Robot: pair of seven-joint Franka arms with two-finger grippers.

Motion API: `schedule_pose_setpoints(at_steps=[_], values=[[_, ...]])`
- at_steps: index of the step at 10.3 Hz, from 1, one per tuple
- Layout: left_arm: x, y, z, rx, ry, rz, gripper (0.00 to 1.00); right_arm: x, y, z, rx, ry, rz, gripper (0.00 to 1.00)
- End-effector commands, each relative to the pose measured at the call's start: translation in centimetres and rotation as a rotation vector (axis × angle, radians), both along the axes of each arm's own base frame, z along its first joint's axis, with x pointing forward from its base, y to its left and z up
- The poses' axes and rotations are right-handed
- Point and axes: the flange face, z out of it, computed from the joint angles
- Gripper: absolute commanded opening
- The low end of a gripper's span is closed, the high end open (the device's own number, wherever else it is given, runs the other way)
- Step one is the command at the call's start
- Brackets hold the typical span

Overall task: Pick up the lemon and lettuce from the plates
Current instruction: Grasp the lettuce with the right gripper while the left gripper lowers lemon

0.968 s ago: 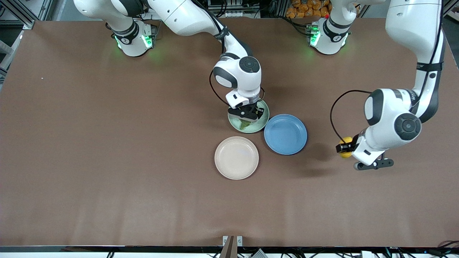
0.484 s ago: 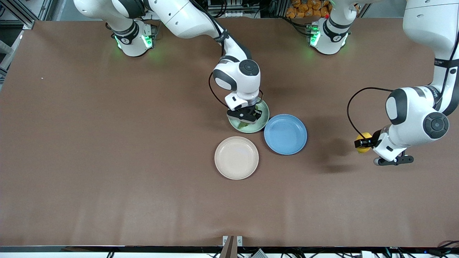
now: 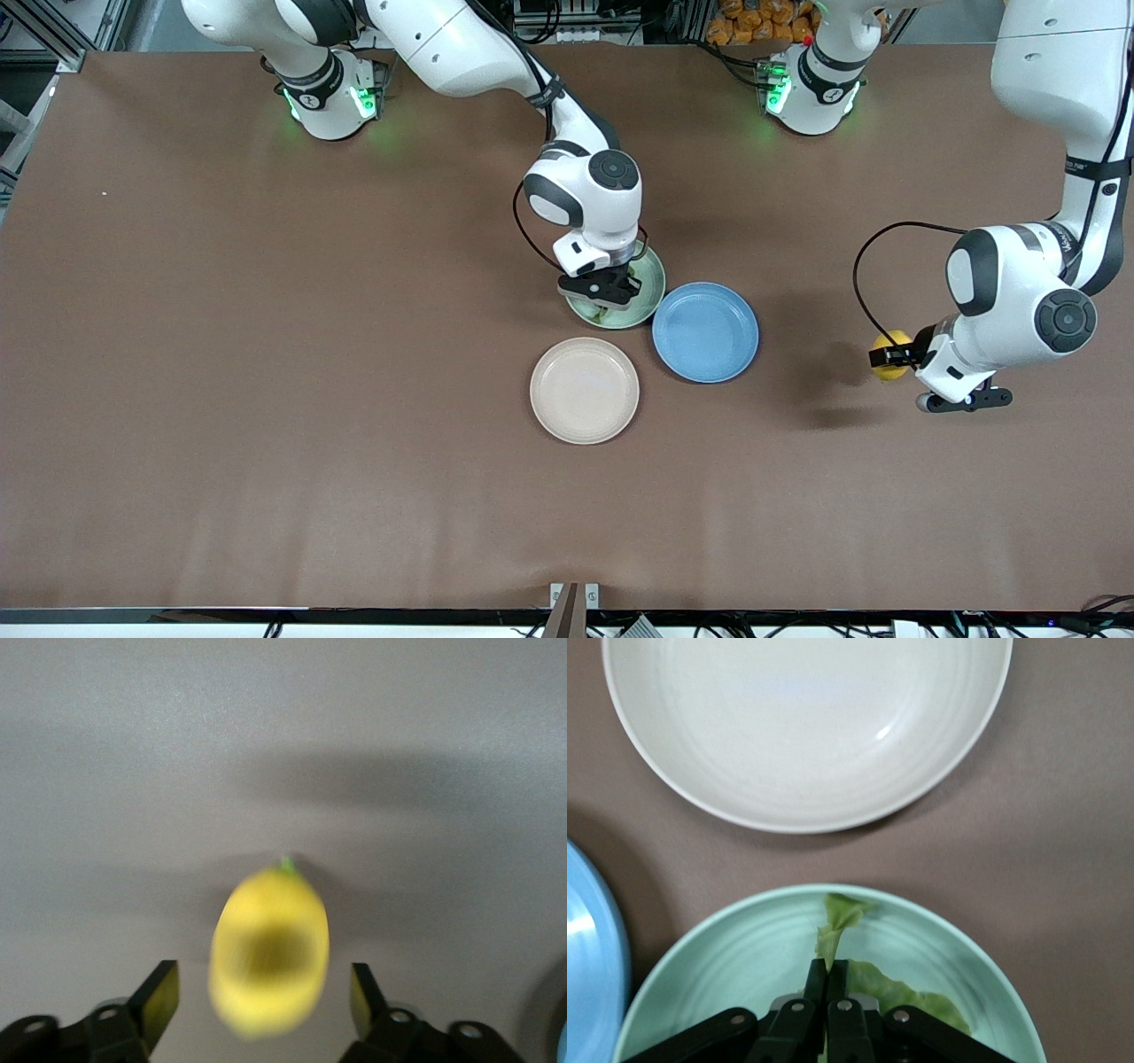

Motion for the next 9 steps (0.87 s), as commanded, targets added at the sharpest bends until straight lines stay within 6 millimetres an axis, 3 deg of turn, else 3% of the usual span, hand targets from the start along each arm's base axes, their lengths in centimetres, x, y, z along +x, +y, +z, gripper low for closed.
schedule_pose_setpoints(at_steps=[1,3,5,7,9], values=[[0.3,0.1,1.6,-0.014,-0.018,0.003,1.00,1.2,-0.5,5.4,-0.030,-0.018,0.027,0.00],[-0.2,-0.3,4.5,-0.018,-0.057,0.025,1.00,3.4,-3.5,12.1,-0.029,0.037,0.018,0.00],[-2.4,-1.6,6.2,-0.025,-0.062,0.057,1.00,6.0,-8.2,19.2,0.007,0.108,0.063,0.00],[-5.8,-2.6,7.8,-0.032,-0.067,0.045,1.00,9.5,-15.2,25.0,0.031,0.151,0.094,0.00],[-9.9,-2.5,10.3,-0.034,-0.093,0.048,1.00,12.7,-24.1,28.1,0.007,0.228,0.150,0.00]])
